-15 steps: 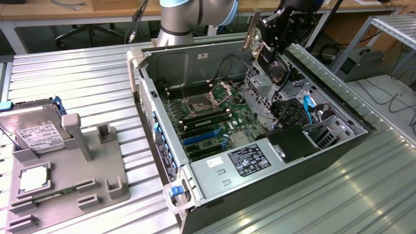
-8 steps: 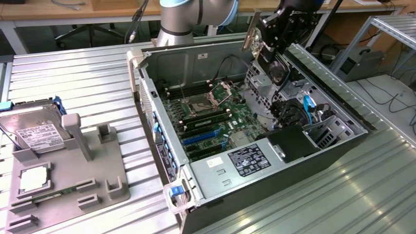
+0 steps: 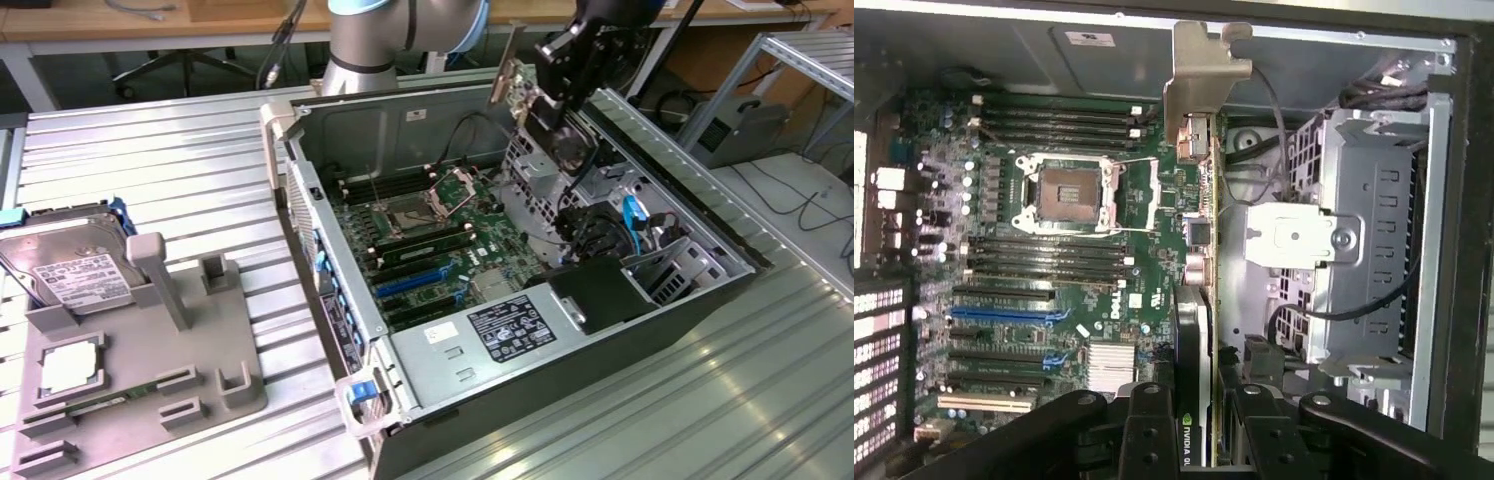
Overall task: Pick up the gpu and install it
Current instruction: 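Insert the gpu into the slot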
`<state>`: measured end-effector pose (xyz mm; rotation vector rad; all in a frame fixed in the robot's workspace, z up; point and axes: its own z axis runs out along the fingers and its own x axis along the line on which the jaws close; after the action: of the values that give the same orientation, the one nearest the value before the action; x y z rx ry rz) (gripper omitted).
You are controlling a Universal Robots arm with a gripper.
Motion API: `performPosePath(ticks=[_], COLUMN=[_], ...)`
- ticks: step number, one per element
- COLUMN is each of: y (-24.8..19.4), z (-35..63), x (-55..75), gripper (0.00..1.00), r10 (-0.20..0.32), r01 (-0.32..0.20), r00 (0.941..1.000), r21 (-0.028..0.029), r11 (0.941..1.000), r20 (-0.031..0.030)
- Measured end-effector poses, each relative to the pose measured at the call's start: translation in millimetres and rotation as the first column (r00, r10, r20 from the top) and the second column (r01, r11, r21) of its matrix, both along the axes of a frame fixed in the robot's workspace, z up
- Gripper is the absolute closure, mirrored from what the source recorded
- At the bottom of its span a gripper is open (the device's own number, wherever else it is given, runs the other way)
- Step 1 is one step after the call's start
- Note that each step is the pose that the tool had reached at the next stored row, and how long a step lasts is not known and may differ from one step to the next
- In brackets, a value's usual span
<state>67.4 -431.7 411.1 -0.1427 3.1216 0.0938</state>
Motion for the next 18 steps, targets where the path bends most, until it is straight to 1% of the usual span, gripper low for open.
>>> performPosePath(ticks=[2, 6, 8, 12, 18], y=[0.5, 1.4, 1.9, 3.6, 5.4], z=[-1.0, -2.1, -2.9, -5.1, -7.4], x=[0.0, 0.0, 0.0, 0.0, 0.0], gripper=[0.73, 0.73, 0.73, 0.73, 0.73], r10=[0.055, 0.106, 0.134, 0.196, 0.252], r01=[-0.055, -0.106, -0.134, -0.196, -0.252], r00=[0.9985, 0.9943, 0.991, 0.9806, 0.9679], r21=[0.0001, 0.0, 0.0, -0.0002, 0.0], r11=[0.9985, 0.9943, 0.991, 0.9806, 0.9679], r20=[0.0, 0.0, 0.0, 0.0, 0.0])
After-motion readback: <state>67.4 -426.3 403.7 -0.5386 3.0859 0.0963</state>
